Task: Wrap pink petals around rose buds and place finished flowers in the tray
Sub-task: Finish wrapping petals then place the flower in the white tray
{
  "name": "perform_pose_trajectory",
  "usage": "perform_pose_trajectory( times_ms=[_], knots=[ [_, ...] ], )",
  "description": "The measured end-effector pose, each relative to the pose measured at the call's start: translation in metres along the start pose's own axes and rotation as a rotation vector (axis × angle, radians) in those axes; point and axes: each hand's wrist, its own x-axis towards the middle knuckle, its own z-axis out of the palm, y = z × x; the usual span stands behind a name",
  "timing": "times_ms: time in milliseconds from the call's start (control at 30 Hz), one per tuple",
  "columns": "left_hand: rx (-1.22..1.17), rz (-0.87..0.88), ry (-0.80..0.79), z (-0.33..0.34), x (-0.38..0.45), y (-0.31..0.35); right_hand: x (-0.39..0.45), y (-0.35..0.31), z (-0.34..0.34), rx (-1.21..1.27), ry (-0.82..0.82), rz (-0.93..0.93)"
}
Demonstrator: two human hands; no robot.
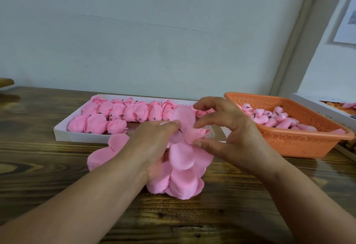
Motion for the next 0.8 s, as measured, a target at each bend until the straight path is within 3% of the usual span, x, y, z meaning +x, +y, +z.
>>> perform_pose_trajectory(
  times_ms=[400,633,800],
  knots=[
    [0.202,0.132,-0.062,0.001,-0.004,-0.005,0.000,0.005,0.001,-0.081,-0.142,-0.042],
    [0.302,0.223,-0.063,0.002,-0.012,0.006,0.000,0.005,0.001,0.156,-0.038,0.157],
    [0.212,0.143,-0.077,0.000,-0.010,0.005,0.001,0.009,0.003,0.395,-0.025,0.247]
  ],
)
